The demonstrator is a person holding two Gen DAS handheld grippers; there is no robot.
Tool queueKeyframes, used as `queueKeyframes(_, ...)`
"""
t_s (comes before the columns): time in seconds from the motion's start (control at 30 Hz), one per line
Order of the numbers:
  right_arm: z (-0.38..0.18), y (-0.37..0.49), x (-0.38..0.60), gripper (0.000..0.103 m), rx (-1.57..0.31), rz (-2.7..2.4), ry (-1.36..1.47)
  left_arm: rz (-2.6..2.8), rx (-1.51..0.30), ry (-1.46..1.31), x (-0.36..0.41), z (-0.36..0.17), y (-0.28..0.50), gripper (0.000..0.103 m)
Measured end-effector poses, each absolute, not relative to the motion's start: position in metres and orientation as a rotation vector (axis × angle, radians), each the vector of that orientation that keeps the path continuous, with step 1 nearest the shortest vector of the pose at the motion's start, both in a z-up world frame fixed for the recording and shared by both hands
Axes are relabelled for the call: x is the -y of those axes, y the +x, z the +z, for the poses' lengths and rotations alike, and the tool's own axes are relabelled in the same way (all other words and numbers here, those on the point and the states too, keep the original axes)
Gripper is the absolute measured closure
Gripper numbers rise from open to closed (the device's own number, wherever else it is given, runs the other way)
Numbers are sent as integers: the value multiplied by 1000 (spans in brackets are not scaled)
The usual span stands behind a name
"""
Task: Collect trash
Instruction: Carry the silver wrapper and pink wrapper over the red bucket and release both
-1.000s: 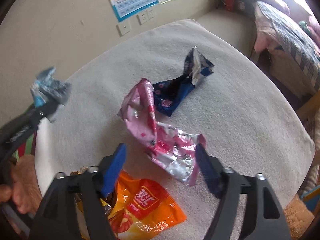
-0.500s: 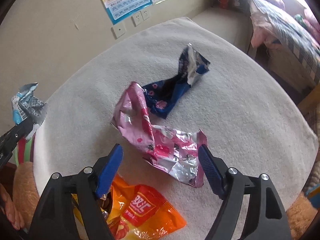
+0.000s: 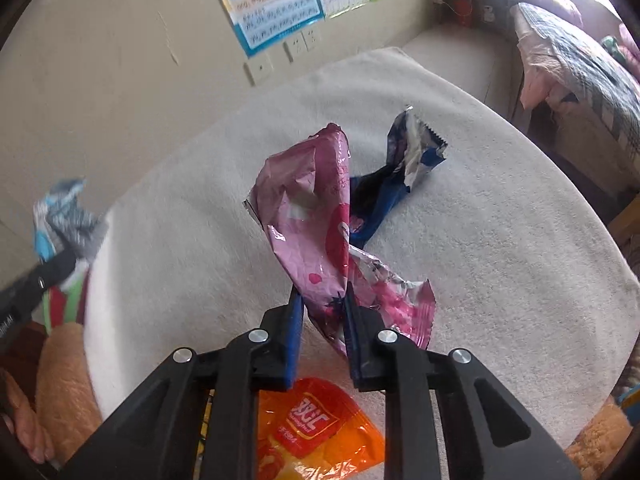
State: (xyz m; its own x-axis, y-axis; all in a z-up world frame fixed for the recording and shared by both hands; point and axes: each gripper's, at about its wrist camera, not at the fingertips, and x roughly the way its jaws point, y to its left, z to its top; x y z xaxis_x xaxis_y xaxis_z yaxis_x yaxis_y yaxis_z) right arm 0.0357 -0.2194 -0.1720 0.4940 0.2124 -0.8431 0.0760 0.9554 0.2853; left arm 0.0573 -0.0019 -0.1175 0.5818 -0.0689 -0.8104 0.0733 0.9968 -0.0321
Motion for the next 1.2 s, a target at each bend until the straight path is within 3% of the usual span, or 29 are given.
queueKeyframes(0.43, -149, 8, 194, 85, -981, 98, 154, -22, -903, -16, -46, -93, 29, 87)
queueKeyframes(0.77, -99, -18, 155, 84, -877, 169, 101, 8, -832, -66, -82, -70, 23, 88)
queueKeyframes(1.2, -63, -7, 68, 84, -848, 367, 38, 145, -843, -150, -152, -76, 15, 88)
